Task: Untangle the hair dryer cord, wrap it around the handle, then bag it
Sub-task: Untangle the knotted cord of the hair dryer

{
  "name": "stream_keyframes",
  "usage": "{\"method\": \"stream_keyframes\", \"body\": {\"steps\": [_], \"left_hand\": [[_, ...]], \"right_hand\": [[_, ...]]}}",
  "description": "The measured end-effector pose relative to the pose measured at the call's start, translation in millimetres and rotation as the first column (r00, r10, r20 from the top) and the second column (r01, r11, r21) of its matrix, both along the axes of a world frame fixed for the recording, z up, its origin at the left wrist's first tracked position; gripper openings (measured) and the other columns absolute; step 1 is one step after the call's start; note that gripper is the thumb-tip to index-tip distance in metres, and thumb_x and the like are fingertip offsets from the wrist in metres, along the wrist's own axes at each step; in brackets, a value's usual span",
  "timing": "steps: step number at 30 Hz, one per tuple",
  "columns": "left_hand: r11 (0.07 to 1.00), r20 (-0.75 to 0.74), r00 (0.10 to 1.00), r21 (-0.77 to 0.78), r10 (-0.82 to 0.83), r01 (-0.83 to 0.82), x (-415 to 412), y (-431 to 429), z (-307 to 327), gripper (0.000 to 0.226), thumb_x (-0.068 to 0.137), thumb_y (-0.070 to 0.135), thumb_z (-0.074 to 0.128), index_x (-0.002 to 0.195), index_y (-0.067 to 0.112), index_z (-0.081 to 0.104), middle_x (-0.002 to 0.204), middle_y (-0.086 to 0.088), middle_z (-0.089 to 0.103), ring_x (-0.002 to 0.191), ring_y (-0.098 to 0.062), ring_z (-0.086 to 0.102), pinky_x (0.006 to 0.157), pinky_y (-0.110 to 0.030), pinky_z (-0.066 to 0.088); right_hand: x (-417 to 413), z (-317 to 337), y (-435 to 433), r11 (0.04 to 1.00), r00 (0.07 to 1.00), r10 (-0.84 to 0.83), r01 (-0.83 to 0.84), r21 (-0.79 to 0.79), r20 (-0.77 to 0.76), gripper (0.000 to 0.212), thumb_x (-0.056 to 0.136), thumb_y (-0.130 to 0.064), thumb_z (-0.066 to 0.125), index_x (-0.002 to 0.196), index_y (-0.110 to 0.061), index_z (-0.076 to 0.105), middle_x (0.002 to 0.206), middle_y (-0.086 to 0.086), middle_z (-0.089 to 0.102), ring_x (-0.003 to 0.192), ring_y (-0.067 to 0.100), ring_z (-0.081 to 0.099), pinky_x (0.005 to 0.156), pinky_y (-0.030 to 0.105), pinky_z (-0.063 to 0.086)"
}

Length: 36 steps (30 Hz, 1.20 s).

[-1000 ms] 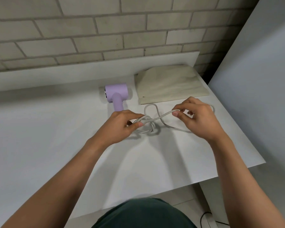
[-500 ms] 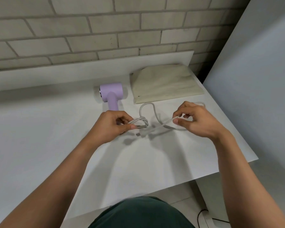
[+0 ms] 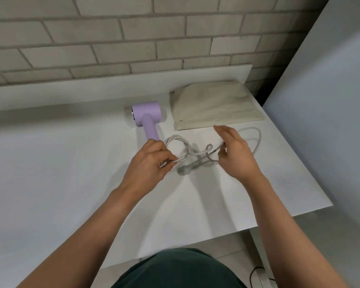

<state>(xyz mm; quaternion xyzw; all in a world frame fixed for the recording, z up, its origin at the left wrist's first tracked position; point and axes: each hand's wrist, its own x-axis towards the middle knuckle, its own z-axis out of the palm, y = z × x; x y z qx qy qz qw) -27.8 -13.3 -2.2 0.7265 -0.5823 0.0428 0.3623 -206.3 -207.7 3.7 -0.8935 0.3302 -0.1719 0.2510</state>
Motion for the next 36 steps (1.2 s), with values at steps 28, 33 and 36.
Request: {"method": "stream_keyframes", "body": {"steps": [28,33,36], "left_hand": [[0.918,-0.486,0.872,0.317,-0.059,0.239,29.6,-31.5,23.1,0.029,0.1,0.026,0.065,0.129,0.03,0.069,0.108,0.022,0.07,0.093,0.004,0.065,0.085,-0.01,0.046],[0.963,-0.432,0.902,0.236,-0.013,0.127,24.7,-32.3,21.5,0.014,0.097,0.017,0.068,0.107,0.022,0.077,0.097,0.005,0.075,0.075,-0.004,0.07,0.068,-0.013,0.051],[0.955,-0.394,0.919,0.262,-0.023,0.136,22.9,-30.3,24.8,0.009,0.095,0.022,0.07,0.102,0.026,0.075,0.098,0.01,0.071,0.082,-0.01,0.068,0.072,-0.021,0.052]], "right_hand": [[-5.4,19.1,28.8,0.914,0.923,0.368,-0.382,-0.134,-0.117,0.022,0.099,-0.036,0.067,0.116,-0.029,0.078,0.106,-0.012,0.067,0.093,0.016,0.048,0.078,0.028,0.042],[-7.6,20.5,31.5,0.919,0.917,0.267,-0.335,-0.208,-0.297,0.031,0.106,-0.039,0.049,0.128,-0.032,0.07,0.114,-0.008,0.062,0.109,0.022,0.049,0.079,0.036,0.046],[-6.7,17.2,32.9,0.883,0.921,0.266,-0.351,-0.312,-0.285,0.033,0.102,-0.035,0.047,0.115,-0.03,0.077,0.096,-0.007,0.073,0.095,0.029,0.056,0.08,0.042,0.051]]}}
